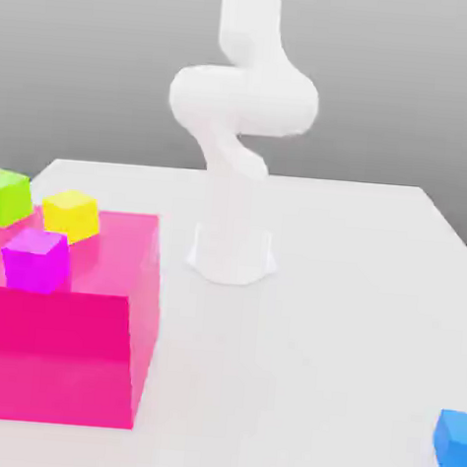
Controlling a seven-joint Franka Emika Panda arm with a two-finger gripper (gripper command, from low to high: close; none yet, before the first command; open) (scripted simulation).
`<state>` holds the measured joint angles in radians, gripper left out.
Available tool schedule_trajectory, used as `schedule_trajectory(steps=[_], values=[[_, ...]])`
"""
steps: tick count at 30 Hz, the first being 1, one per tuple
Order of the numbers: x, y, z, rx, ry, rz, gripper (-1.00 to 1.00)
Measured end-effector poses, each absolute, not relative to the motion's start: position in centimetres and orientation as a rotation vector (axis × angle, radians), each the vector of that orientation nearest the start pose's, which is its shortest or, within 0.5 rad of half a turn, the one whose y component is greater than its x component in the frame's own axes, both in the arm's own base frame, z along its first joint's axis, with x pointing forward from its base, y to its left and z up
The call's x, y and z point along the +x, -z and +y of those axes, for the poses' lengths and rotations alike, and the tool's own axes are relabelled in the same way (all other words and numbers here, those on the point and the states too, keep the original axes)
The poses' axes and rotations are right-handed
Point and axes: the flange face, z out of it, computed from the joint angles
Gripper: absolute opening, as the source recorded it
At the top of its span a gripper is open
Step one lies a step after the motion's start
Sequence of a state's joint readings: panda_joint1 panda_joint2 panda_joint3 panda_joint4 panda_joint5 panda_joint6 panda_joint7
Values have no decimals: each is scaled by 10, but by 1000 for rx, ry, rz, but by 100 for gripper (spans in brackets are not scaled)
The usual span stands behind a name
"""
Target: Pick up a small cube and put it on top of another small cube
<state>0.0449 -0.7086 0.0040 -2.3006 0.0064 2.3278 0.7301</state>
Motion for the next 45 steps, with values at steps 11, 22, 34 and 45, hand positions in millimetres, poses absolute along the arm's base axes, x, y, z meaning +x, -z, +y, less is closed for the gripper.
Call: schedule_trajectory(steps=[11, 22, 34, 45], values=[[475, -517, 134, -2904, 624, 245, 0], [469, -322, 262, -3026, 248, -535, 0], [426, -140, 311, -2978, 1, -999, -100], [434, -200, 299, -3000, 1, -950, -100]])
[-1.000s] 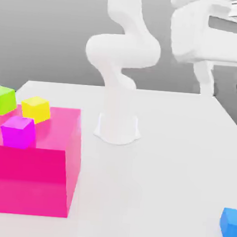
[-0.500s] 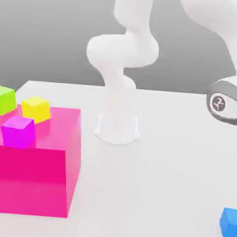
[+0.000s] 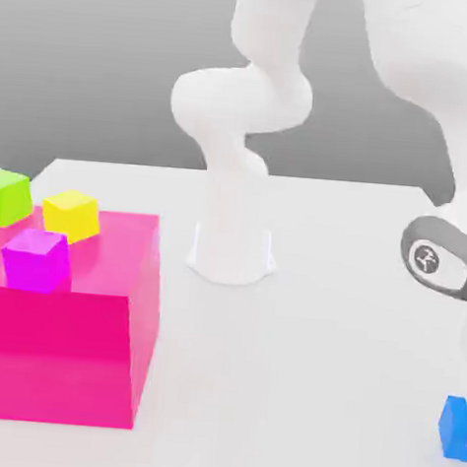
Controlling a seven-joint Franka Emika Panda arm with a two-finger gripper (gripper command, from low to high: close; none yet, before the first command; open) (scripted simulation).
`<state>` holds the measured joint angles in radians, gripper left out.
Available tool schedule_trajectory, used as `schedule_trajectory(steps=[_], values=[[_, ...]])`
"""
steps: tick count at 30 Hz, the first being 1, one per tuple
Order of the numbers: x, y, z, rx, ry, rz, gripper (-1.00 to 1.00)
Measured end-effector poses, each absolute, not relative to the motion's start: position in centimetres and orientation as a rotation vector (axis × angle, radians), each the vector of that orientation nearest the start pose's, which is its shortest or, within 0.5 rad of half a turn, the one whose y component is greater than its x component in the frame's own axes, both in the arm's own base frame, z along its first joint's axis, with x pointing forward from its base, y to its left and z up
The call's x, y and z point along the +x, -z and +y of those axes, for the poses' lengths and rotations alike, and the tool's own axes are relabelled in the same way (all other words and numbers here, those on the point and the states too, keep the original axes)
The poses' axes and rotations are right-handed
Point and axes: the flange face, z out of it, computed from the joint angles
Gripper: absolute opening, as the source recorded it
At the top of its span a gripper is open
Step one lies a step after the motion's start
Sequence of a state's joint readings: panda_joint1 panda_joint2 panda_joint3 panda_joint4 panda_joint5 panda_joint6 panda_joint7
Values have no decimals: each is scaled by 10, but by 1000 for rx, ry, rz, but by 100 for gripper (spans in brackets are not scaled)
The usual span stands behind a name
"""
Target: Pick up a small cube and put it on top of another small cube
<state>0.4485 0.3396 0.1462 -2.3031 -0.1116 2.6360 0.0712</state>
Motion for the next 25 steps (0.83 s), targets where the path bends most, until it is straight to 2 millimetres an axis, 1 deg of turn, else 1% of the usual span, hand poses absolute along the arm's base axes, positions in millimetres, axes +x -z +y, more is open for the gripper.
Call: schedule_trajectory(steps=[3, 6, 7, 9, 11, 12, 15, 17, 18, 19, 21, 22, 25], values=[[475, -246, 229, -3102, 16, -646, -100], [499, -287, 155, -3163, 24, -336, -100], [505, -300, 124, -3176, 25, -213, -100], [512, -329, 49, -3186, 25, 82, -100], [505, -364, -28, -3161, 24, 399, -100], [496, -382, -61, -3136, 22, 542, -100], [462, -424, -135, -3041, 14, 882, -100], [429, -448, -186, -2945, 5, 1113, -100], [418, -448, -200, -2912, 2, 1181, -100], [413, -440, -208, -2895, 0, 1214, -100], [409, -413, -213, -2881, -1, 1239, -100], [407, -402, -214, -2879, -1, 1244, 100], [407, -402, -214, -2879, -1, 1243, 100]])
